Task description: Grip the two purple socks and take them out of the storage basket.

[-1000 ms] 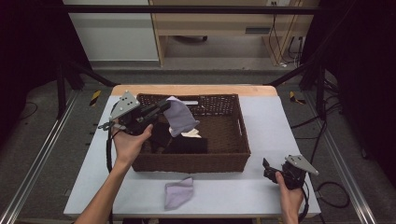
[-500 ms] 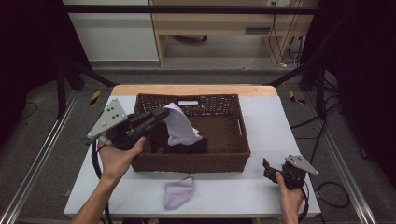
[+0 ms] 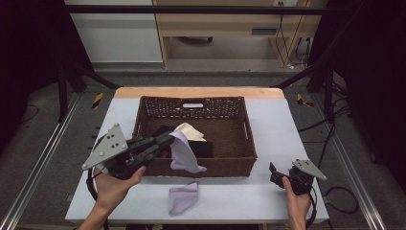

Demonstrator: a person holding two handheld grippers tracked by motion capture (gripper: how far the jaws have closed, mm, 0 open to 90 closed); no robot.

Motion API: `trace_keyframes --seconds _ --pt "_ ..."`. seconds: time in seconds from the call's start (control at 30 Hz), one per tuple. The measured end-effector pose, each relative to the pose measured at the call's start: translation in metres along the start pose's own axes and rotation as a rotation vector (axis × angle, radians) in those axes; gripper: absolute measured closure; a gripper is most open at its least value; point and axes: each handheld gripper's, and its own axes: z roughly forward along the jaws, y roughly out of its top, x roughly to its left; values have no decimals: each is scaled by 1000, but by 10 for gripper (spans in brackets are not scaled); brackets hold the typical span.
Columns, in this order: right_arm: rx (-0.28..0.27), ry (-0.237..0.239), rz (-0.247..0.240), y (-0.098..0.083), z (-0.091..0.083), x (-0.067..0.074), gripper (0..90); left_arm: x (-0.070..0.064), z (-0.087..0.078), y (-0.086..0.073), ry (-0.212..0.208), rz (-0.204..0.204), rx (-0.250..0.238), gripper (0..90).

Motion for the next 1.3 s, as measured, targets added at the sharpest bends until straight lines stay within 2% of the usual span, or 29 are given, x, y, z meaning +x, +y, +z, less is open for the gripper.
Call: trace_keyframes --seconds 0.17,0.43,0.77,0.93,1.03,1.1,1.17,1.2,1.3 --pt "0 1 2 0 0 0 43 -6 3 -19 -12 -9 55 884" --pt "0 -1 4 0 0 1 43 -7 6 -54 -21 -44 148 884" --pt "0 -2 2 0 0 1 43 -5 19 -106 -28 -92 301 882" --pt "-1 -2 1 0 0 1 43 -6 26 -138 -19 -96 395 881" --pt "-1 -4 0 0 0 1 43 -4 27 -145 -16 -101 421 879" --pt "4 -4 0 0 0 2 43 -1 29 -157 -4 -106 460 876" --pt "3 -4 -3 0 0 2 43 0 29 -160 -3 -109 468 871" --pt "2 -5 -5 0 0 2 43 2 30 -165 1 -122 482 862" --pt "2 -9 -11 0 0 2 43 4 32 -169 -3 -129 491 800"
